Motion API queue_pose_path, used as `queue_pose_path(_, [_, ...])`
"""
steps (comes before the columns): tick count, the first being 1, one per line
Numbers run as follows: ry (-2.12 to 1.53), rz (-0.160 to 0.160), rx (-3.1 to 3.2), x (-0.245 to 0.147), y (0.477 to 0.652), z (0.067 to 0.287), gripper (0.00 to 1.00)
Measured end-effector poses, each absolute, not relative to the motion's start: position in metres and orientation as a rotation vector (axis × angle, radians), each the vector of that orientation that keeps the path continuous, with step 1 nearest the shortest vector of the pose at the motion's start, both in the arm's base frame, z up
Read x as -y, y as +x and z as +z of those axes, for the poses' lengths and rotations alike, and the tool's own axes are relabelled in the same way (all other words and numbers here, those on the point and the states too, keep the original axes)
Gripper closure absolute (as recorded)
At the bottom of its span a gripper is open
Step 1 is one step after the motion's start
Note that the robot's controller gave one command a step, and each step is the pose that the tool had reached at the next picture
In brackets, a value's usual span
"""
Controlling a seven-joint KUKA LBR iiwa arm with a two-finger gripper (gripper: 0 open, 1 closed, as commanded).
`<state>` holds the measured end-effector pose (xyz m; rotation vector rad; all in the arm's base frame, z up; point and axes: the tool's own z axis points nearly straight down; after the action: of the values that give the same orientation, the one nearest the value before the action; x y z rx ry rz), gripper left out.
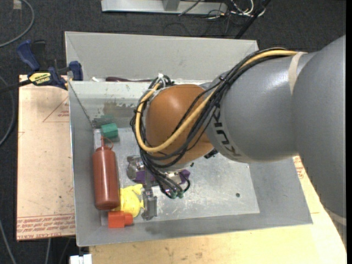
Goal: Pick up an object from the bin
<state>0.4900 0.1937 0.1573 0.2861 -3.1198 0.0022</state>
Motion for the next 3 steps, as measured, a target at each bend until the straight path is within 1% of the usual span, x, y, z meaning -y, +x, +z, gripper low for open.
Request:
queue_pose_path(1, [-0.015, -0.006, 3.143, -0.193, 0.491, 0.162, 0.0])
queue_pose_path(2, [0.263, -0.005, 3.128, -0.174, 0.49, 0.144, 0.0])
queue_pose_path(3, [0.527, -0.004, 3.096, -0.145, 0.503, 0.13, 0.0])
